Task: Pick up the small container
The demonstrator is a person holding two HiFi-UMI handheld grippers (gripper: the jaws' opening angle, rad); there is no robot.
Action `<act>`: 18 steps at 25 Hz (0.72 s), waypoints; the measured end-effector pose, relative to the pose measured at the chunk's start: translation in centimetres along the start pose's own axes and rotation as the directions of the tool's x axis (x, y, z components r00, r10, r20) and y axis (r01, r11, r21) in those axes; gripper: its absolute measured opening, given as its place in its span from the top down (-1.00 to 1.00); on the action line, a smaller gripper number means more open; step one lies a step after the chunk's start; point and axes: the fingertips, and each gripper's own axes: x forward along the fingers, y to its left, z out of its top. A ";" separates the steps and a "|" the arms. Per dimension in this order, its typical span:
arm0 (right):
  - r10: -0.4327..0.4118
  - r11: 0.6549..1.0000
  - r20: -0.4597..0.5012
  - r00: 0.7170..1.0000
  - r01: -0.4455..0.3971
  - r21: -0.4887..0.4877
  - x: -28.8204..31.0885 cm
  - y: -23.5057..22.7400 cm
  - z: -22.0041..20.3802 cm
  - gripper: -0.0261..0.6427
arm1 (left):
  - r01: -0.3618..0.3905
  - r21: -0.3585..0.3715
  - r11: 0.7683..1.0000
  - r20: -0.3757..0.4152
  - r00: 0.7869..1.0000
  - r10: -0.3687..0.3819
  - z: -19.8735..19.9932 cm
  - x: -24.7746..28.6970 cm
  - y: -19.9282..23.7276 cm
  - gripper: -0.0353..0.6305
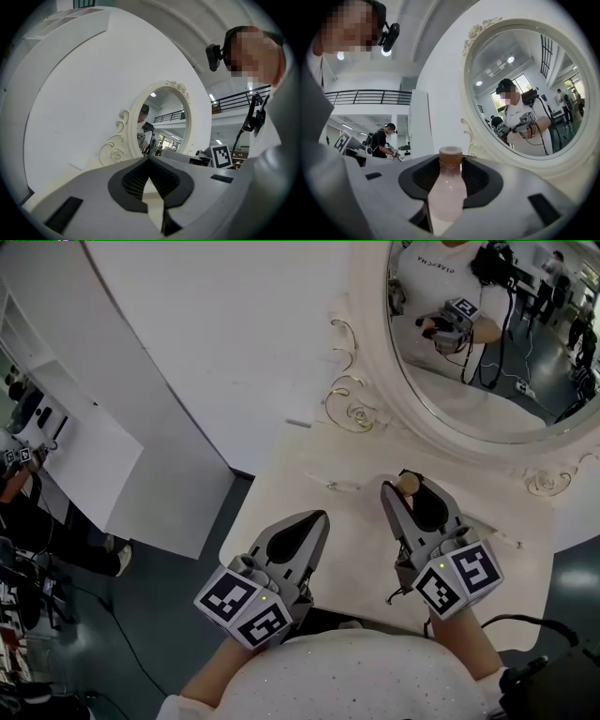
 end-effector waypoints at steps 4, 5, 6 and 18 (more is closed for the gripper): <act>0.014 1.000 -0.008 1.000 -0.014 -0.010 -0.9 2.1 -0.7 0.49 | -0.008 0.002 1.000 0.013 1.000 0.008 -0.1 -2.3 -0.4 0.89; 0.018 1.000 -0.011 1.000 -0.018 -0.014 -1.3 2.8 -0.7 0.49 | -0.011 0.003 1.000 0.017 1.000 0.011 -0.1 -3.0 -0.7 0.89; 0.021 1.000 -0.014 1.000 -0.022 -0.016 -1.8 3.1 -0.7 0.49 | -0.013 0.003 1.000 0.020 1.000 0.013 -0.1 -3.4 -1.1 0.89; 0.049 0.998 -0.030 0.998 -0.049 -0.029 -8.4 2.1 0.1 0.49 | -0.037 -0.003 0.999 0.039 0.999 0.037 -1.4 -3.3 -7.6 0.89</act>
